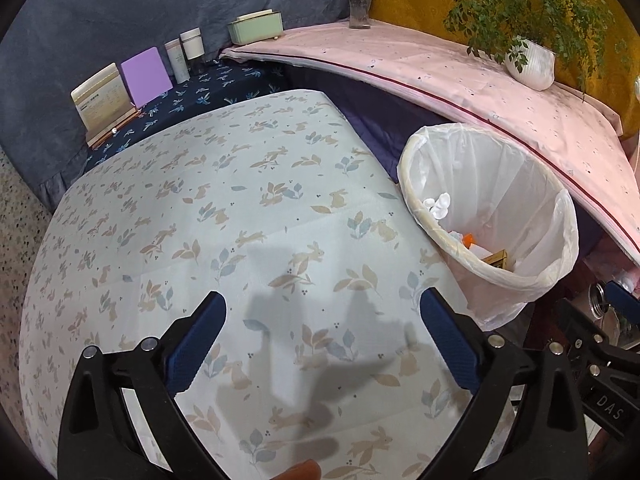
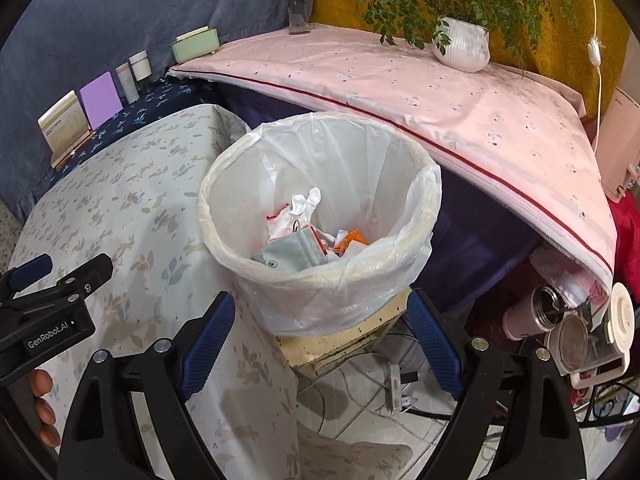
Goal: Collect trash
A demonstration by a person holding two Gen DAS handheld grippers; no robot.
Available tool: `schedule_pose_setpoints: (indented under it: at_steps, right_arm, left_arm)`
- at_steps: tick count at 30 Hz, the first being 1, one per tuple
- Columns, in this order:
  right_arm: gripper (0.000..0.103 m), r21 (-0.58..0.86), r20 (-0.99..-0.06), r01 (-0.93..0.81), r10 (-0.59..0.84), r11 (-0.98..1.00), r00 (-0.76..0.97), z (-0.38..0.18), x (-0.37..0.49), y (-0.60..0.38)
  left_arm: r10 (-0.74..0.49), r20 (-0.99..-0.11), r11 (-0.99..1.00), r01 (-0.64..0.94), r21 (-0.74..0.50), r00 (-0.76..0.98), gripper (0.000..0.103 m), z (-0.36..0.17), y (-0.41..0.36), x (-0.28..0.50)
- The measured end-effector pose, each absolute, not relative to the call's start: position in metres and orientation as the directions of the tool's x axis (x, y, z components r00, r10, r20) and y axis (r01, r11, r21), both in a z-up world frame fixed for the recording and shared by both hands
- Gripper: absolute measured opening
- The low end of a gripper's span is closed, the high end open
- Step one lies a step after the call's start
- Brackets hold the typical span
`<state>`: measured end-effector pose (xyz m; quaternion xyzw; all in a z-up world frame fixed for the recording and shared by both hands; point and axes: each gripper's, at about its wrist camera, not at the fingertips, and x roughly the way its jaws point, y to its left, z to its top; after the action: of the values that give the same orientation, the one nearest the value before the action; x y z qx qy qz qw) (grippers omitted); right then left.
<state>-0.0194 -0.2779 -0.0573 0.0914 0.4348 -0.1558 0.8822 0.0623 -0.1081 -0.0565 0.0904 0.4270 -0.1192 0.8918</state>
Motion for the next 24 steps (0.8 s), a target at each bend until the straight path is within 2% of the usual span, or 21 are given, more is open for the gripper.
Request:
schedule_pose_setpoints:
  at_steps: [7,8,9,24]
  right_arm:
    - [0.084,-0.032,-0.788,0.335,-0.231,0.942,0.571,-0.057,-0.026,-0.269]
    - [0.085,-0.039,-0.788,0.331,-0.233,0.943,0.570,-0.058,-0.027,-0.268]
    - [0.091,-0.047,-0.789,0.327,-0.236,0.944,0.567,-0.058,-0.028,-0.267]
    - [0.090,-0.048,-0.789,0.317,-0.231,0.947,0.569,-0.058,-0.035,-0.262]
  left_arm:
    - [-0.124,-0.789,0.952,0.297,0.077,0.602,0.093,-0.062,-0.113,0.055]
    - [-0.125,-0.790,0.951,0.298,0.076,0.600,0.093,-0.063,-0.113,0.055]
    - [-0.124,-0.791,0.951,0.298,0.077,0.599,0.093,-0.064,-0.113,0.054]
    - [-0.134,-0.801,0.950,0.305,0.064,0.584,0.093,-0.066,-0.116,0.048]
